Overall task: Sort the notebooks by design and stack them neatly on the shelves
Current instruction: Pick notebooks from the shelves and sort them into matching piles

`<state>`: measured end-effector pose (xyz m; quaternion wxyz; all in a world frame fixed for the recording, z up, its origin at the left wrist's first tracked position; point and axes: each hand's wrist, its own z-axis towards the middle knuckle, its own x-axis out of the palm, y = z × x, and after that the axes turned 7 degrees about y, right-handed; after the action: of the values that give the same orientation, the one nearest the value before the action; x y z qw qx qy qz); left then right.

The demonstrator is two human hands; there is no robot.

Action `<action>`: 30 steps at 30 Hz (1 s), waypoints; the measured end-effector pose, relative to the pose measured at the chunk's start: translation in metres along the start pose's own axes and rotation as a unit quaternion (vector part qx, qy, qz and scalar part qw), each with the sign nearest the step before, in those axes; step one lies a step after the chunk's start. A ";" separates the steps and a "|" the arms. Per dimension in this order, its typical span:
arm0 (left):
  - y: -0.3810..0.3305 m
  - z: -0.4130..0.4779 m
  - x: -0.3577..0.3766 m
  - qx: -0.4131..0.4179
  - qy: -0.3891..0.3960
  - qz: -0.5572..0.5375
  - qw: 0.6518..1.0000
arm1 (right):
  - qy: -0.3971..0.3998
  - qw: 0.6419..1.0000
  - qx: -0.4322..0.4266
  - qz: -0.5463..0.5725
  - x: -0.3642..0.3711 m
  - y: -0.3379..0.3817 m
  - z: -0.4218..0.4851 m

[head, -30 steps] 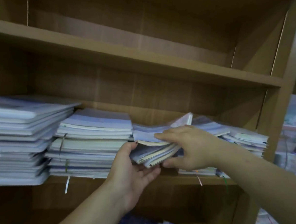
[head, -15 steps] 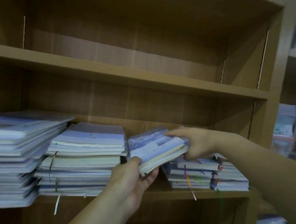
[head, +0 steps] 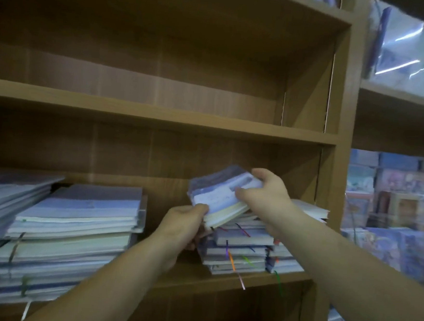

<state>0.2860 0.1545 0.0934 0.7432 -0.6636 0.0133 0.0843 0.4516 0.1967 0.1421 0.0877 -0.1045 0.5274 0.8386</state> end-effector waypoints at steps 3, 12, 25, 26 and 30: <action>0.003 0.012 0.000 0.051 0.032 0.169 0.984 | -0.099 0.995 0.007 -0.002 -0.014 0.003 0.009; 0.006 0.022 0.004 0.133 0.039 0.438 0.888 | -0.220 0.965 0.054 -0.129 -0.078 -0.036 0.023; -0.005 0.040 -0.009 0.229 0.048 0.379 0.895 | 0.215 0.862 0.017 -0.459 -0.085 0.003 -0.001; -0.006 0.041 -0.007 0.255 -0.003 0.379 0.889 | 0.184 0.862 0.005 -0.472 -0.084 -0.003 0.000; -0.024 0.032 0.001 0.326 -0.146 0.370 0.858 | 0.104 0.862 0.010 -0.495 -0.077 -0.009 0.007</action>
<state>0.2875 0.1835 0.1207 0.8245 -0.3097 0.1760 0.4396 0.5276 0.2045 0.1579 0.4373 -0.4374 0.4207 0.6636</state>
